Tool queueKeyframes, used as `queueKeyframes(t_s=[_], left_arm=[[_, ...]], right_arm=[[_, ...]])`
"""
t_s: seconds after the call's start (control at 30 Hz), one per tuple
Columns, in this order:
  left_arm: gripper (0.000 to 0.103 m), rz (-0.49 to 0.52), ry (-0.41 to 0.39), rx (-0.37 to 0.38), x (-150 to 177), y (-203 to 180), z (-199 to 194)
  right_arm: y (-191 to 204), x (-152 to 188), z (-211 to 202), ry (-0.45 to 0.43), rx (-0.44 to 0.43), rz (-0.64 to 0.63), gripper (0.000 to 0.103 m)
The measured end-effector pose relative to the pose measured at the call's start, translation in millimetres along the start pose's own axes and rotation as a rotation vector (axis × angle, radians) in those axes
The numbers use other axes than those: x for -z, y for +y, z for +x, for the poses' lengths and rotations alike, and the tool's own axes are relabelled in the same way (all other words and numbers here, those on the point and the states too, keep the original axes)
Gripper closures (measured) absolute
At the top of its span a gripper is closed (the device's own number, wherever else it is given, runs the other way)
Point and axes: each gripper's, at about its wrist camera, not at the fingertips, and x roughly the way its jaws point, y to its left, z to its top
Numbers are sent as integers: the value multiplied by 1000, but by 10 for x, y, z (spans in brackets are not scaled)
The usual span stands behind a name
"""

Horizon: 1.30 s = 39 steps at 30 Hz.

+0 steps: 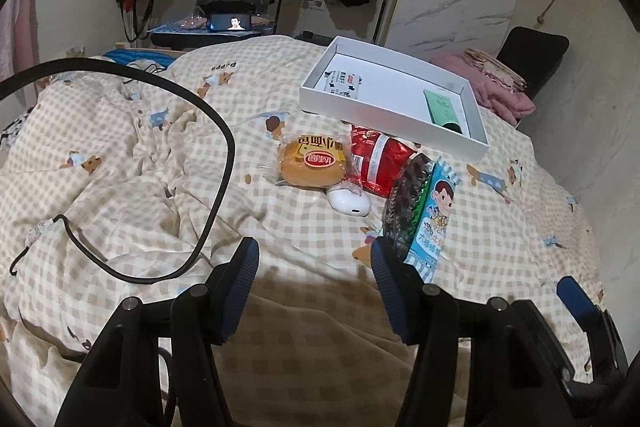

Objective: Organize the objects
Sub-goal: 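Withdraw both tools from the tray back over the remaining items, then move the left tool toward the bread bun while the right tool approaches the candy pack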

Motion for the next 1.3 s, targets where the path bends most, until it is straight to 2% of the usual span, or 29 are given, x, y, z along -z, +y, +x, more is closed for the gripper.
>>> queueKeyframes(t_s=[0.2, 0.33, 0.57, 0.67, 0.7, 0.73, 0.9, 1.0, 1.13, 1.23, 1.3], left_arm=[[39, -2, 15, -10, 3, 7, 17], [39, -10, 28, -36, 4, 28, 49], [39, 10, 38, -31, 14, 3, 80], [39, -17, 31, -19, 0, 55, 68], [39, -25, 26, -21, -6, 71, 58], [39, -32, 15, -27, -12, 86, 40], [39, -56, -34, -18, -52, 133, -12], [45, -79, -39, -21, -78, 173, 19], [45, -147, -76, -3, -137, 298, -29], [45, -213, -78, 62, -237, 427, -76], [45, -276, -43, 106, -390, 556, -100]], right_arm=[[57, 14, 46, 16, 34, -29, 0], [67, 11, 70, 31, 26, -40, 0], [247, 20, 69, 29, 33, -134, 0], [188, 5, 100, 37, 56, -109, 1], [158, 1, 105, 40, 53, -94, 8], [132, -4, 116, 45, 52, -83, 21], [176, -34, 255, 101, 11, -108, 50], [136, -65, 319, 117, 6, -87, 53], [-56, -180, 364, 116, -49, 14, 53], [-236, -395, 342, 94, -118, 114, 52], [-306, -566, 317, 91, -147, 150, 52]])
